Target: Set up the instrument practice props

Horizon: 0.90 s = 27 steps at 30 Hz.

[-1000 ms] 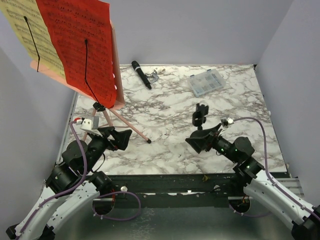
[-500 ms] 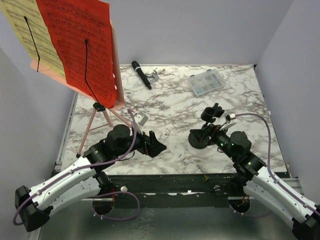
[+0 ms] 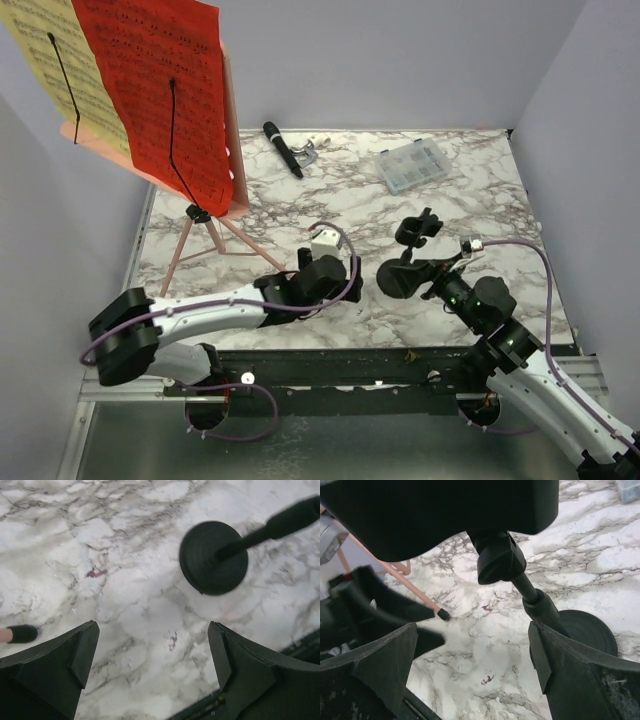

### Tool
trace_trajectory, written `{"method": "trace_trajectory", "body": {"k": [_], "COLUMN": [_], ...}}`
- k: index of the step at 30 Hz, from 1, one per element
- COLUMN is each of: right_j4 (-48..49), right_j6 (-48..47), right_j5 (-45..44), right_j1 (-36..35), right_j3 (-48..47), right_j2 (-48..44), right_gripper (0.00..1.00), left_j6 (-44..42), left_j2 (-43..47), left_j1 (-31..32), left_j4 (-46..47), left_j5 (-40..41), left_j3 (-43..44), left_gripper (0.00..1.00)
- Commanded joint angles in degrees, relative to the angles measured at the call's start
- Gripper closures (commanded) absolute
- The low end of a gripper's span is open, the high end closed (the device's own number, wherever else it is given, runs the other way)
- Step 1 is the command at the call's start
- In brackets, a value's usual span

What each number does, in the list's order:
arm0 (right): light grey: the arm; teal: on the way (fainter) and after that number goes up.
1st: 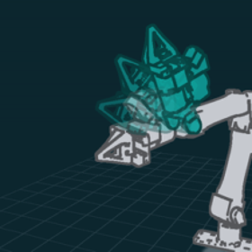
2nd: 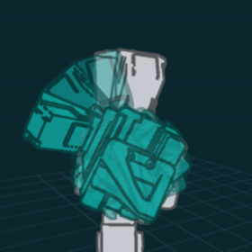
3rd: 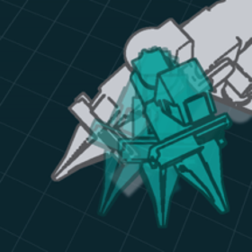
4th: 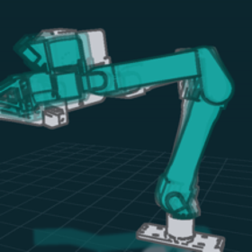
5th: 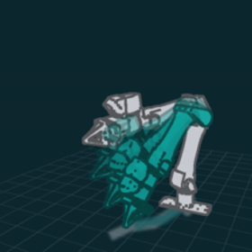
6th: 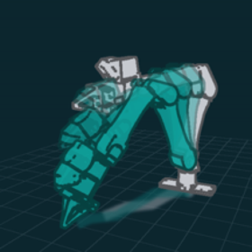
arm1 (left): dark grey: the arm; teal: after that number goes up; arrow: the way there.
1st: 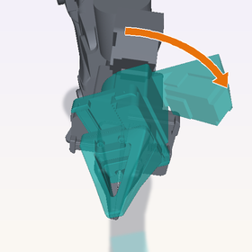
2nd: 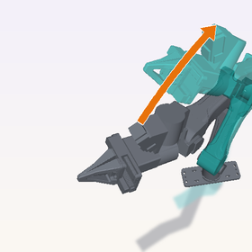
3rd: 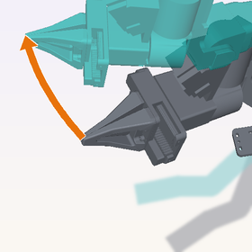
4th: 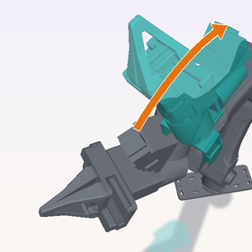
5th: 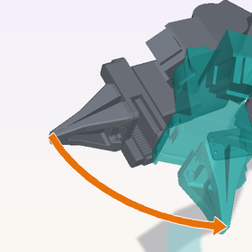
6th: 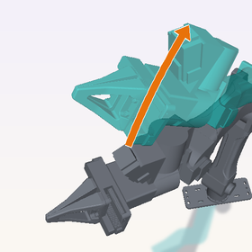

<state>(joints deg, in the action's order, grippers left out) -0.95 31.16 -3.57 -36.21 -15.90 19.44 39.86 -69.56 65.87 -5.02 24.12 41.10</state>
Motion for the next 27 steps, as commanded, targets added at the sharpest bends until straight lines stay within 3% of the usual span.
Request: {"method": "trace_trajectory", "body": {"k": [1,4,10,16,20,27], "right_j4": [-4.6,-5.7,-9.3,-9.9,-10.6,-11.3], "right_j6": [-1.2,-0.5,0.3,0.5,1.0,1.7], "right_j5": [3.1,3.1,1.4,1.0,1.2,1.0], "right_j1": [-0.2,-0.1,-0.2,-0.1,-0.1,-0.2], "right_j3": [-1.3,-0.2,0.1,0.8,0.6,0.7], "right_j2": [-1.9,-4.1,-11.3,-15.2,-14.9,-15.9], "right_gripper": [0.0,0.0,0.0,0.0,0.0,0.0], "left_j6": [3.3,5.3,16.9,17.2,24.5,21.4], "left_j2": [-12.5,-20.4,-36.8,-50.2,-59.1,-69.9], "left_j1": [-3.3,-7.2,-19.0,-25.6,-32.1,-37.1], "left_j4": [-0.4,-0.9,-10.8,-15.4,-27.3,-29.1], "left_j5": [7.5,3.7,-0.6,11.3,16.2,26.3], "left_j3": [9.1,15.1,31.2,46.9,61.1,75.4], "left_gripper": [0.01,0.01,0.01,0.01,0.01,0.01]}}
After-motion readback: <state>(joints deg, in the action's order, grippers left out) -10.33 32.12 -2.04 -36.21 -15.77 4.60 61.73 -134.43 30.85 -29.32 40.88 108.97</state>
